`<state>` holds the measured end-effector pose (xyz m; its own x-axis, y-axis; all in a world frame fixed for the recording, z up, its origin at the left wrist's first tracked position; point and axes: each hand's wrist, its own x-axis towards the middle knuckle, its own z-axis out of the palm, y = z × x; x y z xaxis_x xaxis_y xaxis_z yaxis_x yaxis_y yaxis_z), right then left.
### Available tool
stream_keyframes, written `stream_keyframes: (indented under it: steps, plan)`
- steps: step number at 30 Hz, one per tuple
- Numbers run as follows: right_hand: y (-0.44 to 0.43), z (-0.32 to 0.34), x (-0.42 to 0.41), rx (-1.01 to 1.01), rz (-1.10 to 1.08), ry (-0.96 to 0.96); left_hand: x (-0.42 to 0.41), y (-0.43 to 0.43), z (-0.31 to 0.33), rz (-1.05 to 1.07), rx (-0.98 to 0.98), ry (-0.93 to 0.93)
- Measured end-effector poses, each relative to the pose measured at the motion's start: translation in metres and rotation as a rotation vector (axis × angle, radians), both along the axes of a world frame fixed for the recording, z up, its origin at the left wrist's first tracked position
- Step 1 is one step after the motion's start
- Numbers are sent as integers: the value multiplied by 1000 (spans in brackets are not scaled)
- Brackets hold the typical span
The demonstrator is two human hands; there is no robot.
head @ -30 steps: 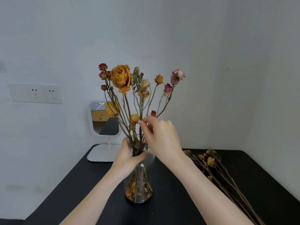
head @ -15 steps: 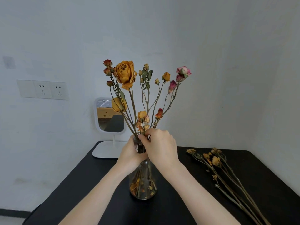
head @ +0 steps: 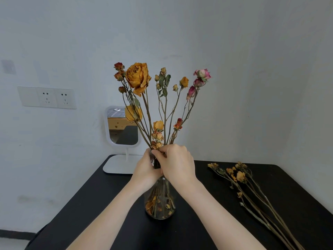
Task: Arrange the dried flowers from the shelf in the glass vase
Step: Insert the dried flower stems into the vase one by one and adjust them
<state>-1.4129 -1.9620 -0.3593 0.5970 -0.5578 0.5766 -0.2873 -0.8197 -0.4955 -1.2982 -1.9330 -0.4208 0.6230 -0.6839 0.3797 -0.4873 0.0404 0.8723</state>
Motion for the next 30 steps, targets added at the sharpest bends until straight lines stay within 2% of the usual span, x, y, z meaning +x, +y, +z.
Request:
stream_keyframes:
  steps: [5,10,14,16,19,23,27,30]
  plan:
    - [4,-3,-5,5,18,-48,-4,2,10,121,71,-102]
    - [2,-6,-26,33,62,-74,-19,15,14,15,6,60]
    - [-15,-11,-49,102,71,1,-45,43,-10,314,-125,56]
    - [-27,-18,-63,149,36,51,-64,55,-25,397,-177,43]
    - [-53,-31,-88,275,-51,76,-92,61,-43,278,-151,-9]
    - [-96,-52,-130,416,-200,106,-124,40,-54,15,6,-87]
    - [-137,-74,-183,505,-373,123,-149,-1,-57,-207,242,-111]
    - [-159,-87,-217,548,-471,148,-164,-36,-59,-278,424,-135]
